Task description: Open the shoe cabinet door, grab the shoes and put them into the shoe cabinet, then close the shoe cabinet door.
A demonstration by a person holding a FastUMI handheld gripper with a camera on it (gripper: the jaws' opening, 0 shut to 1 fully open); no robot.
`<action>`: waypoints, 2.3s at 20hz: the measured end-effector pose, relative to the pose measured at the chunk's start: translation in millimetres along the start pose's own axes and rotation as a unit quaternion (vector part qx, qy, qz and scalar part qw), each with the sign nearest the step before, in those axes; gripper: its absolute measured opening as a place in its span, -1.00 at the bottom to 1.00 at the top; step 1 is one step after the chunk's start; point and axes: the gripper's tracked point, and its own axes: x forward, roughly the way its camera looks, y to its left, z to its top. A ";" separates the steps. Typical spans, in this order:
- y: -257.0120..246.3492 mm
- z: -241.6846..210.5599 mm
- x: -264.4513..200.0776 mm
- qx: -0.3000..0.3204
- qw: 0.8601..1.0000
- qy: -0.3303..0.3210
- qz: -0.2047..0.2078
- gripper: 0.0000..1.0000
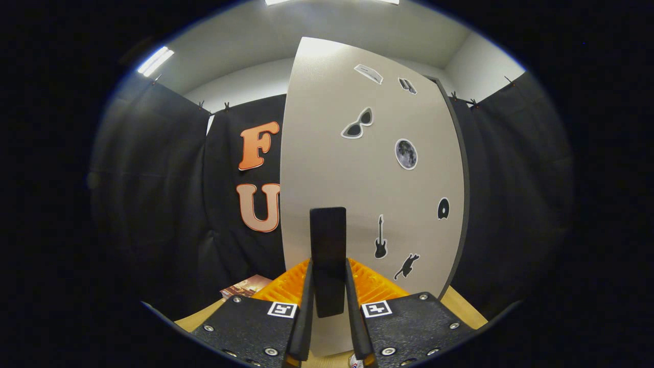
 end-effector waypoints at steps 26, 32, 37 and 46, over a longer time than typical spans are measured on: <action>-100.6 -1.8 -82.5 0.005 1.000 -0.008 -0.016 -0.48; -134.6 -2.3 -93.5 0.015 0.999 -0.008 -0.039 -0.48; -178.9 -6.2 -106.1 0.020 0.998 -0.008 -0.064 -0.48; -274.7 -13.4 -118.3 0.075 0.993 -0.008 -0.096 -0.61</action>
